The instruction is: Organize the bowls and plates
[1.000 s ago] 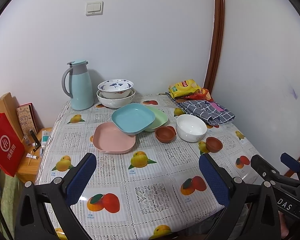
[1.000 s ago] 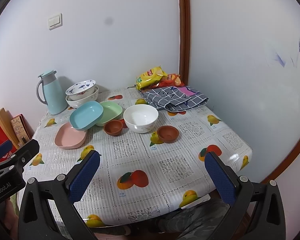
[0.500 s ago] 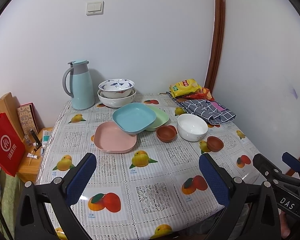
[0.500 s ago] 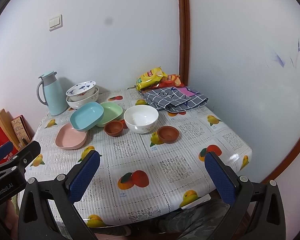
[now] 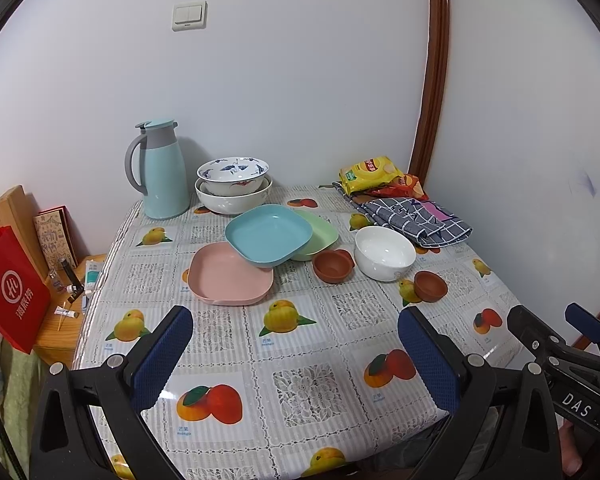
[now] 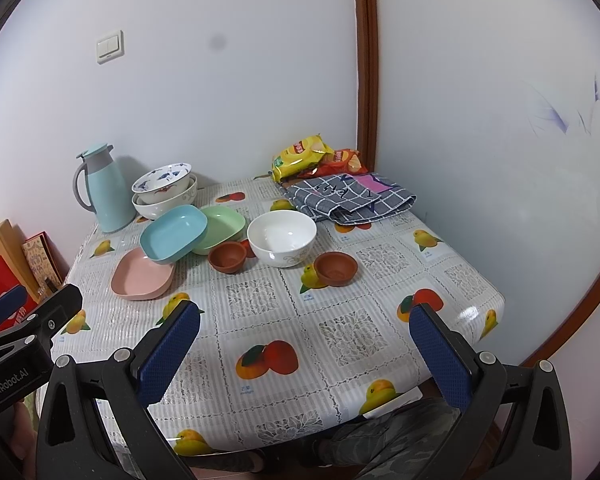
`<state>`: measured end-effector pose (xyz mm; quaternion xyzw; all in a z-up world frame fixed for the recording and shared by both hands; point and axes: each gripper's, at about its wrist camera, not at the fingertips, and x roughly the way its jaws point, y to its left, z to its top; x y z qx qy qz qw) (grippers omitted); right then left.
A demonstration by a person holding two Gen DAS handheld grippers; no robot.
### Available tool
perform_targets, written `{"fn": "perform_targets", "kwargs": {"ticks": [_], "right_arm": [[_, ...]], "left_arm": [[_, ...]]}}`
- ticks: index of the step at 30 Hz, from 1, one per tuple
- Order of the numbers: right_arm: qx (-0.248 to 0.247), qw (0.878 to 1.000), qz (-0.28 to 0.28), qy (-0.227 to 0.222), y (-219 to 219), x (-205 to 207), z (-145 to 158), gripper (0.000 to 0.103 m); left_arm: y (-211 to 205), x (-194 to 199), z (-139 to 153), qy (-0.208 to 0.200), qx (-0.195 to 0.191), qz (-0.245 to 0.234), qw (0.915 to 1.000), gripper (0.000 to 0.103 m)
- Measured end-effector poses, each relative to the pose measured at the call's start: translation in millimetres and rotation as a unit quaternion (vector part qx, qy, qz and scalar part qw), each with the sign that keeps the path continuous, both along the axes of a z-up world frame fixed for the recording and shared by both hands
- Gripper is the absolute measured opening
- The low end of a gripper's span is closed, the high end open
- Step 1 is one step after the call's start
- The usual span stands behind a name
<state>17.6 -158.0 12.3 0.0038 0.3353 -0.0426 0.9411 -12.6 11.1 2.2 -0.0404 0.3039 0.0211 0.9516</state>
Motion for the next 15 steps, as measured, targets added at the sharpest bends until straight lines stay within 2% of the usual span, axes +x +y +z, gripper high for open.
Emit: {"fn": "perform_targets", "kwargs": {"ticks": [15], "right_arm": [[0.000, 1.000, 0.002, 0.000, 2.2, -1.6, 0.5, 0.103]], "left_arm": [[-0.3, 0.7, -1.2, 0.001, 0.002, 0.003, 1.0000, 0.103]]}}
